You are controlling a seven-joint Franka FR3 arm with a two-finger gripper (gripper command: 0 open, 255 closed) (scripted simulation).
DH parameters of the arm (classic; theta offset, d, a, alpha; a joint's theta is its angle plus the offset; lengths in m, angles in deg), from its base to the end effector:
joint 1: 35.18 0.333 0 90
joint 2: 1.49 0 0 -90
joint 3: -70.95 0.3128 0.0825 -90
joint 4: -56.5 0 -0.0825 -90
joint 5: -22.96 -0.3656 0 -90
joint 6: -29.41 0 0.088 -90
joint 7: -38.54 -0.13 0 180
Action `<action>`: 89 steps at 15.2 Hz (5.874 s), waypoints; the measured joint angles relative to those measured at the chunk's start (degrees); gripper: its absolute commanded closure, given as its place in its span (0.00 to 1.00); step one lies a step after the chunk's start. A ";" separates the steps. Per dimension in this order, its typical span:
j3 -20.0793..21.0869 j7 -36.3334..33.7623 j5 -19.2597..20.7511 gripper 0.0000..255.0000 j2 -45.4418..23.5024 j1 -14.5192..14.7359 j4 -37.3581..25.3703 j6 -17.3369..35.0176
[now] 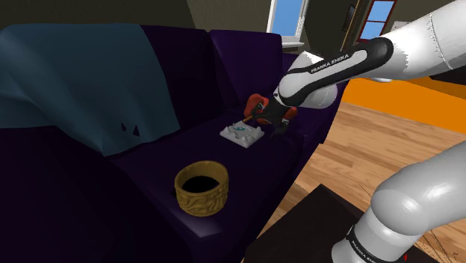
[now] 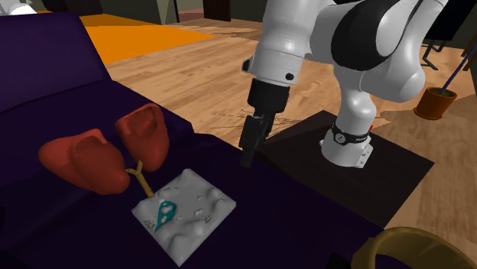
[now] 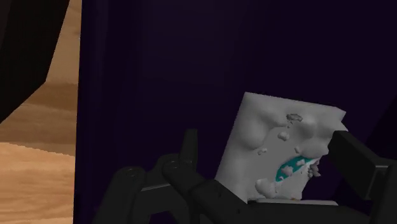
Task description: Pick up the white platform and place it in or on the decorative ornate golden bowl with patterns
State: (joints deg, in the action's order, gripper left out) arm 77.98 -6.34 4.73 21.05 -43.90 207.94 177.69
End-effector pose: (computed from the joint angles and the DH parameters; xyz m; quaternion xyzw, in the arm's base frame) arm 0.4185 -0.0154 0.3934 -0.8485 0.4953 -0.1264 0.1371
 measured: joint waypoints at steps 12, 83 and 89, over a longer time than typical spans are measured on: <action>3.77 -14.56 -2.74 0.00 -19.26 -3.79 -3.73 22.62; 21.79 -47.07 2.26 1.00 17.00 2.19 -2.53 -9.39; 29.32 -56.45 0.68 1.00 20.70 5.16 -4.53 -13.94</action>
State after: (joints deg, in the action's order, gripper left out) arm 107.30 -62.79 5.41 41.75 -38.74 203.40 163.76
